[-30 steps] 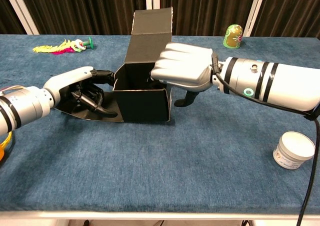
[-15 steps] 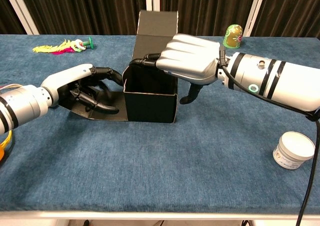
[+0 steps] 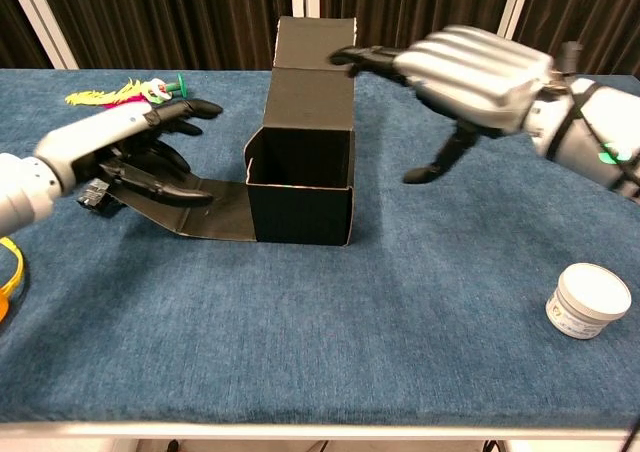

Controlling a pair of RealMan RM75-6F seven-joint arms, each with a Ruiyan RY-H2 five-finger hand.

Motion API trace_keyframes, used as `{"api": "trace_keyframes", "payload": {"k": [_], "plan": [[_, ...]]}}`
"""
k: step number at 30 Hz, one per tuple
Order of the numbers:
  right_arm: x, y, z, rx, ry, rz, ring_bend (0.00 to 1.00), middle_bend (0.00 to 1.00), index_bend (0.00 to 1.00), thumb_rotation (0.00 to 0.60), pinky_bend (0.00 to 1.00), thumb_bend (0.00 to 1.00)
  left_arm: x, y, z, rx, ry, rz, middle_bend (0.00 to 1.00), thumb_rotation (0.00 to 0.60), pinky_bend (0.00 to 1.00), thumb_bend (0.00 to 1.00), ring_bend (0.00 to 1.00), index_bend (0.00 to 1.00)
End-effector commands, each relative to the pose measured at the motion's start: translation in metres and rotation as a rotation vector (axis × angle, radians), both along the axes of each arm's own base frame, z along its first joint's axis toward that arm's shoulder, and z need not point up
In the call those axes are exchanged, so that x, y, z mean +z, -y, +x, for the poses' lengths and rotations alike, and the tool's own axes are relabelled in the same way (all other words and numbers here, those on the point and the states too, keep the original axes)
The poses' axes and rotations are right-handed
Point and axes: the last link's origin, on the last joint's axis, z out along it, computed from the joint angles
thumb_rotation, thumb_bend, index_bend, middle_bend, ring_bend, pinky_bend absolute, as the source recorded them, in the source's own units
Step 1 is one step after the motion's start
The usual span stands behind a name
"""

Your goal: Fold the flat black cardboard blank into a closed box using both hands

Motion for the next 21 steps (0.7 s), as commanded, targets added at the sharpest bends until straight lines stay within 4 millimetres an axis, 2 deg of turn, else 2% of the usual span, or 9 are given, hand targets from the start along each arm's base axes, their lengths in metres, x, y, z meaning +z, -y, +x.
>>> {"api": "trace_keyframes", "payload": {"k": [1, 5, 8, 14, 21], "plan": [[0.011, -0.023, -0.031, -0.342, 0.248, 0.159, 0.86, 0.18, 0.00, 0.600, 0.88, 0.00, 0.013, 0.006, -0.003, -0.020, -0.015, 0.054, 0.02, 0.459, 0.28, 0.03, 0.06, 0.07], [-0.002, -0.031, -0.034, -0.584, 0.451, 0.333, 0.85, 0.17, 0.00, 0.600, 0.88, 0.00, 0.024, 0.010, -0.002, -0.018, 0.004, 0.087, 0.02, 0.460, 0.28, 0.02, 0.06, 0.07], [-0.016, -0.029, -0.027, -0.699, 0.572, 0.422, 0.85, 0.15, 0.00, 0.600, 0.88, 0.00, 0.028, 0.011, -0.001, -0.005, 0.025, 0.093, 0.02, 0.460, 0.28, 0.02, 0.06, 0.07], [-0.044, -0.026, -0.004, -0.818, 0.696, 0.522, 0.85, 0.14, 0.00, 0.600, 0.88, 0.00, 0.031, 0.015, -0.002, 0.010, 0.043, 0.084, 0.02, 0.461, 0.28, 0.02, 0.06, 0.07], [-0.066, -0.021, 0.012, -0.855, 0.757, 0.505, 0.84, 0.14, 0.00, 0.600, 0.87, 0.00, 0.034, 0.017, -0.002, 0.015, 0.065, 0.093, 0.02, 0.461, 0.28, 0.02, 0.06, 0.07]]}}
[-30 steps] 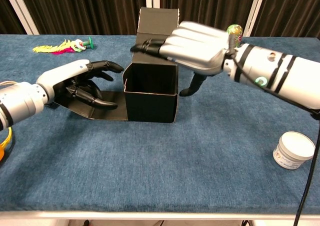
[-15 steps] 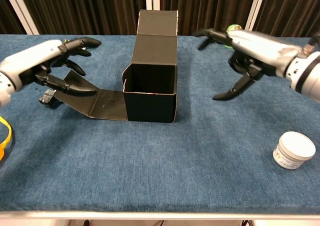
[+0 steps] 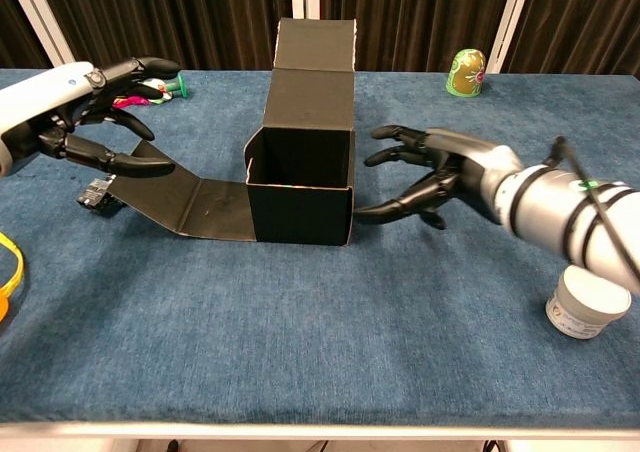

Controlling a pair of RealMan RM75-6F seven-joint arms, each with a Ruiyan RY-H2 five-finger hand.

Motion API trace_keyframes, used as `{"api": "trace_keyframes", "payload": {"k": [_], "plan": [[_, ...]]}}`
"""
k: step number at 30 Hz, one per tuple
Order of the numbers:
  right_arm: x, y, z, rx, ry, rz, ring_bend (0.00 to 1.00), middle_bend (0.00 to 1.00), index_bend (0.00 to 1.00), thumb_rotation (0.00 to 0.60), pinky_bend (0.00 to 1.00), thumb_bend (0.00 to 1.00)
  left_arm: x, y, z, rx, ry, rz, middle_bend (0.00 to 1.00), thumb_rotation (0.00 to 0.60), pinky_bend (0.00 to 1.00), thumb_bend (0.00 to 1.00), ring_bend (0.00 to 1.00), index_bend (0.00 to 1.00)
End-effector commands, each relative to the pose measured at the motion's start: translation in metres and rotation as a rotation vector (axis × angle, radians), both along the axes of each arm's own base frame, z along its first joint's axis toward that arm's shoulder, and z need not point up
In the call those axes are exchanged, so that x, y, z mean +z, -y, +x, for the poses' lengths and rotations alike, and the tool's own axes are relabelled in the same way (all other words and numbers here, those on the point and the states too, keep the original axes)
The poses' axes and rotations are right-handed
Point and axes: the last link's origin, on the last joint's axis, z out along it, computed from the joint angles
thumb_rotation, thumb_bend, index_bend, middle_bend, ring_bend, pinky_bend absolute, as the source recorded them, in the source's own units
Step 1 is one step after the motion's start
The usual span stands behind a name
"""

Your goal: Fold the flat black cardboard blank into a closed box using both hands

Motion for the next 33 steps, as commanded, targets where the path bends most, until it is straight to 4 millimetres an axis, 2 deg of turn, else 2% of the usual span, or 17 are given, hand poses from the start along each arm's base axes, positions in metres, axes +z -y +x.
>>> {"api": "trace_keyframes", "payload": {"k": [1, 11, 18, 25, 30, 33], "plan": [[-0.011, 0.005, 0.008, -0.023, 0.013, -0.017, 0.84, 0.14, 0.00, 0.600, 0.87, 0.00, 0.001, 0.000, 0.000, 0.001, 0.007, 0.003, 0.02, 0.461, 0.28, 0.02, 0.06, 0.07], [-0.024, 0.012, 0.012, -0.034, 0.007, -0.053, 0.83, 0.14, 0.00, 0.600, 0.86, 0.00, 0.002, 0.002, -0.004, 0.016, 0.033, -0.007, 0.02, 0.459, 0.28, 0.02, 0.06, 0.07], [-0.024, 0.020, 0.009, 0.019, -0.043, -0.052, 0.82, 0.13, 0.00, 0.600, 0.85, 0.00, 0.001, 0.002, -0.004, 0.018, 0.038, -0.013, 0.02, 0.462, 0.28, 0.02, 0.06, 0.07], [-0.033, 0.027, 0.015, 0.081, -0.066, -0.043, 0.82, 0.14, 0.00, 0.600, 0.84, 0.00, 0.002, 0.002, -0.004, 0.023, 0.042, -0.009, 0.02, 0.460, 0.28, 0.01, 0.06, 0.07], [-0.044, 0.031, 0.023, 0.092, -0.054, -0.049, 0.82, 0.20, 0.00, 0.600, 0.84, 0.00, 0.005, 0.004, -0.006, 0.032, 0.050, 0.005, 0.02, 0.463, 0.28, 0.01, 0.06, 0.07], [-0.054, 0.033, 0.031, 0.067, -0.041, -0.092, 0.83, 0.27, 0.08, 0.600, 0.86, 0.00, 0.008, 0.007, -0.006, 0.034, 0.065, 0.030, 0.04, 0.467, 0.29, 0.01, 0.07, 0.08]]}}
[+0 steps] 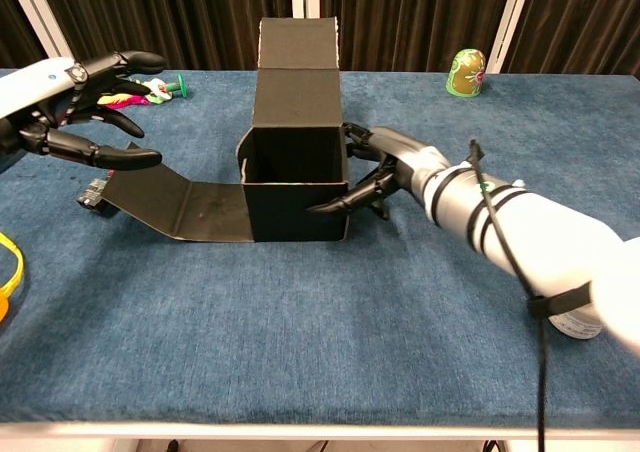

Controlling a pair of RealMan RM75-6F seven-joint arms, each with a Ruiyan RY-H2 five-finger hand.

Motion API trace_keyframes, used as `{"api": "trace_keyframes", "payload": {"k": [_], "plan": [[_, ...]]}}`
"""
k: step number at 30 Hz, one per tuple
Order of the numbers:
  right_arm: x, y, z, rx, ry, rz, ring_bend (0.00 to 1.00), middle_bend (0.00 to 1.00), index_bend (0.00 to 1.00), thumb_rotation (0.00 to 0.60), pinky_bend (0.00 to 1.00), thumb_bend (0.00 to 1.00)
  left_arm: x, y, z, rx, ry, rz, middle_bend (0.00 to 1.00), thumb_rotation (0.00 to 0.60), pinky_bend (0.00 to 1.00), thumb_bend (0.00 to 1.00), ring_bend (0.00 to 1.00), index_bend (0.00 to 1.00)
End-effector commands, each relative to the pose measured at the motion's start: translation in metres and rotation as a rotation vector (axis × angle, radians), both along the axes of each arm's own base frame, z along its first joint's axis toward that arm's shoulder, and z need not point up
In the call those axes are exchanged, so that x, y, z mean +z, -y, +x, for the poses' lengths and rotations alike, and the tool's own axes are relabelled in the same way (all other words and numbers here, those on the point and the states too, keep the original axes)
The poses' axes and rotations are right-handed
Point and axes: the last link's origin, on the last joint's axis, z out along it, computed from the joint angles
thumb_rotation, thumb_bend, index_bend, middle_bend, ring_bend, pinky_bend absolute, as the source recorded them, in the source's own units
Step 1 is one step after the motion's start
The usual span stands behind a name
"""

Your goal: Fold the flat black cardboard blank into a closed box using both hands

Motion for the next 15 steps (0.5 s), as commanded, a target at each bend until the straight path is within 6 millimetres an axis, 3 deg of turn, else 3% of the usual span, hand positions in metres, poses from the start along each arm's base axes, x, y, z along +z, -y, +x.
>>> {"api": "trace_keyframes", "payload": {"k": [1, 4, 9, 13, 15], "plan": [[-0.012, 0.003, 0.012, -0.019, 0.011, -0.064, 0.84, 0.30, 0.13, 0.600, 0.87, 0.01, 0.003, 0.003, 0.000, 0.003, 0.024, 0.035, 0.05, 0.466, 0.30, 0.00, 0.09, 0.09], [-0.021, 0.006, 0.022, -0.038, 0.011, -0.112, 0.87, 0.40, 0.28, 0.600, 0.90, 0.15, 0.008, 0.003, 0.001, 0.007, 0.067, 0.102, 0.12, 0.465, 0.38, 0.01, 0.17, 0.15], [-0.027, 0.013, 0.033, -0.064, 0.042, -0.113, 0.89, 0.47, 0.39, 0.600, 0.92, 0.29, 0.015, 0.006, 0.001, 0.005, 0.129, 0.182, 0.25, 0.504, 0.57, 0.01, 0.31, 0.30], [-0.017, 0.020, 0.038, -0.077, 0.115, -0.104, 0.89, 0.50, 0.42, 0.600, 0.92, 0.32, 0.021, 0.013, 0.001, -0.041, 0.119, 0.217, 0.38, 0.590, 0.76, 0.02, 0.52, 0.45], [-0.006, 0.025, 0.040, -0.077, 0.177, -0.084, 0.89, 0.50, 0.43, 0.600, 0.92, 0.33, 0.022, 0.017, -0.001, -0.070, 0.090, 0.224, 0.43, 0.600, 0.82, 0.02, 0.58, 0.50]]}}
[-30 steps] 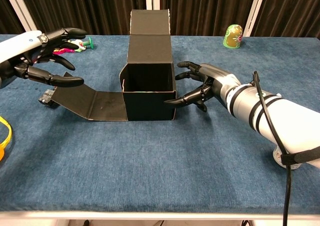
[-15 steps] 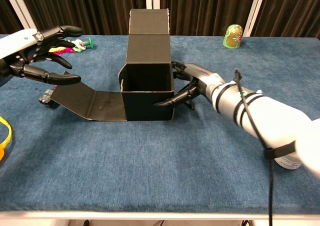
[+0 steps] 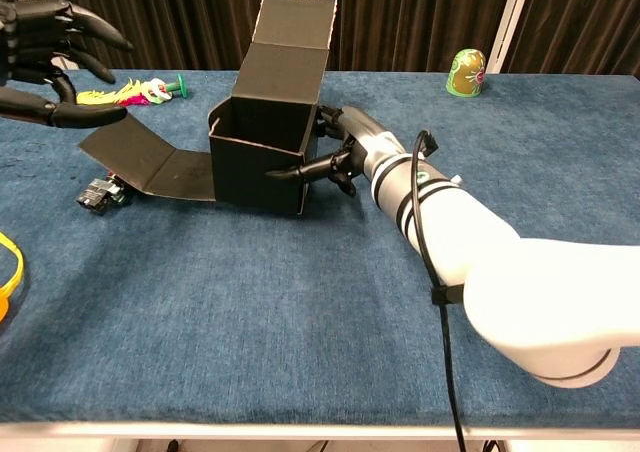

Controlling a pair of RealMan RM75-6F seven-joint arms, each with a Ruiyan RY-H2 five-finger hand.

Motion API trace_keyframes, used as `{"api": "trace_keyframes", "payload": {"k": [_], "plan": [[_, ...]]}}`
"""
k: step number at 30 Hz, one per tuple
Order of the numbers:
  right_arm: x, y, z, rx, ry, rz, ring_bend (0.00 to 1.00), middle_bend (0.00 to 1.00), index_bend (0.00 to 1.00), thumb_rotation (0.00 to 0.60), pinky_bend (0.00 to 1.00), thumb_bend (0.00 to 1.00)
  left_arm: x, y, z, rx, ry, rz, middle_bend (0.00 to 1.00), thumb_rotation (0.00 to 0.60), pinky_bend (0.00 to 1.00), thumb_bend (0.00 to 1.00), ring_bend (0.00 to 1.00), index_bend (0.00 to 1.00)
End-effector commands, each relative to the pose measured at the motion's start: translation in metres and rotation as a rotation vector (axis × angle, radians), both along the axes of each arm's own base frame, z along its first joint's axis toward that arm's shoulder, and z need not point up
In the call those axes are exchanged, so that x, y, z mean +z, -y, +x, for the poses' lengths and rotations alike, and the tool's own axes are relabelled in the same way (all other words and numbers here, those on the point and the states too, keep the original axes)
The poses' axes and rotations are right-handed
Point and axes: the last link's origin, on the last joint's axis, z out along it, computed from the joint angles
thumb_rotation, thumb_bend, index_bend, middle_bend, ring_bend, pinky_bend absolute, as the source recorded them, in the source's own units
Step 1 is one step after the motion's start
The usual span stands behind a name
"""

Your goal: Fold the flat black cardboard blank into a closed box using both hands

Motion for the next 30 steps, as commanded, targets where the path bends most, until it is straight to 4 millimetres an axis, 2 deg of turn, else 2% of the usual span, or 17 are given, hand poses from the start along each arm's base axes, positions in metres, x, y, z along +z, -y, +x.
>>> {"api": "trace_keyframes", "payload": {"k": [1, 4, 9, 12, 15, 21, 30], "plan": [[0.020, 0.008, 0.005, 0.004, 0.119, 0.028, 0.89, 0.51, 0.44, 0.600, 0.92, 0.33, 0.002, 0.008, -0.003, -0.044, -0.055, 0.011, 0.46, 0.600, 0.84, 0.02, 0.61, 0.53], [0.042, 0.013, 0.007, 0.011, 0.220, 0.052, 0.89, 0.51, 0.45, 0.600, 0.92, 0.33, -0.002, 0.015, -0.005, -0.135, -0.137, -0.052, 0.50, 0.600, 0.87, 0.03, 0.66, 0.54], [0.075, 0.015, 0.003, 0.029, 0.311, 0.058, 0.89, 0.51, 0.45, 0.600, 0.92, 0.33, -0.012, 0.018, -0.012, -0.252, -0.342, -0.126, 0.46, 0.600, 0.90, 0.05, 0.70, 0.49], [0.089, 0.010, -0.003, 0.045, 0.333, 0.068, 0.89, 0.51, 0.45, 0.600, 0.92, 0.33, -0.018, 0.013, -0.014, -0.272, -0.436, -0.103, 0.44, 0.600, 0.91, 0.06, 0.70, 0.48], [0.098, 0.001, -0.010, 0.065, 0.348, 0.076, 0.89, 0.51, 0.45, 0.600, 0.92, 0.33, -0.016, 0.001, -0.014, -0.276, -0.500, -0.036, 0.42, 0.600, 0.91, 0.10, 0.70, 0.45], [0.096, -0.012, -0.021, 0.099, 0.330, 0.073, 0.89, 0.51, 0.45, 0.600, 0.92, 0.33, 0.002, -0.024, 0.000, -0.322, -0.510, 0.160, 0.39, 0.600, 0.93, 0.17, 0.69, 0.40], [0.082, -0.024, -0.022, 0.134, 0.318, 0.093, 0.89, 0.50, 0.45, 0.600, 0.92, 0.33, 0.004, -0.035, 0.026, -0.443, -0.449, 0.244, 0.39, 0.600, 0.93, 0.21, 0.70, 0.40]]}}
